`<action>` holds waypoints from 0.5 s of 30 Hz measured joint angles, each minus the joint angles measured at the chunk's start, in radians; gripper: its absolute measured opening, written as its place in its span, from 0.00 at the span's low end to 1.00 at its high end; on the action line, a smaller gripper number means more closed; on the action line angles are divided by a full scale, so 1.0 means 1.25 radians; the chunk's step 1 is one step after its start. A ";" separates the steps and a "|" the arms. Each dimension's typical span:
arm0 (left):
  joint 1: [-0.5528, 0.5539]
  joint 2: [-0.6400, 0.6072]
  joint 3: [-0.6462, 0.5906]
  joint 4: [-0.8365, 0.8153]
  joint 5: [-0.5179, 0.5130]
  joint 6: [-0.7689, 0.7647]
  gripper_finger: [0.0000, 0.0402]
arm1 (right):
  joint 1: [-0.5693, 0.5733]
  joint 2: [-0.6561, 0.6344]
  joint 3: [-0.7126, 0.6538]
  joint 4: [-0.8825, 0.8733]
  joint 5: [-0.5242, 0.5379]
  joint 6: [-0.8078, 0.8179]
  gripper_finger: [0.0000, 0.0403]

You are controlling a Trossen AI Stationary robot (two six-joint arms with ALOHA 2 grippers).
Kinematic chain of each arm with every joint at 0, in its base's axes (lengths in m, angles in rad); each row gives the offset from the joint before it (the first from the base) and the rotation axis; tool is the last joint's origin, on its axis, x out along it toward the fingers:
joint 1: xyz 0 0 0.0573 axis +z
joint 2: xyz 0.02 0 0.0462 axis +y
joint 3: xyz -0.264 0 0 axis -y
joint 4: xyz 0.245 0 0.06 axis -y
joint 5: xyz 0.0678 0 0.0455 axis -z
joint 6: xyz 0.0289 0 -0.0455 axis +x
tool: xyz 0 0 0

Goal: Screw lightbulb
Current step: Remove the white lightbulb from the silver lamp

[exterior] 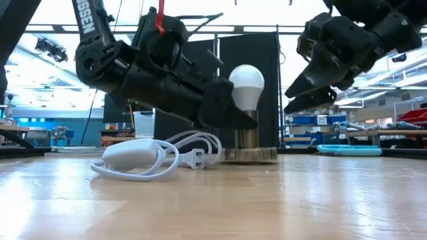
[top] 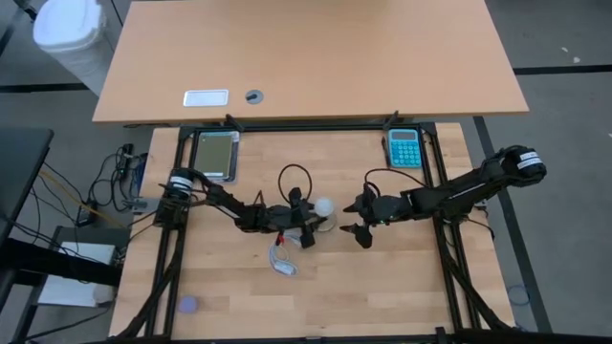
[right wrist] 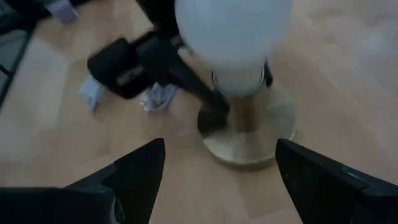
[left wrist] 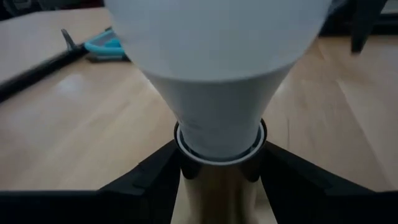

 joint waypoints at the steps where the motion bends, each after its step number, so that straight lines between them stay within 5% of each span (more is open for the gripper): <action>1: 0.000 0.011 0.007 0.002 0.001 -0.002 0.52 | 0.000 0.000 0.016 -0.029 0.008 -0.005 0.76; 15: 0.000 0.061 0.055 0.019 -0.001 -0.007 0.52 | 0.064 0.005 0.046 -0.096 0.118 -0.003 0.76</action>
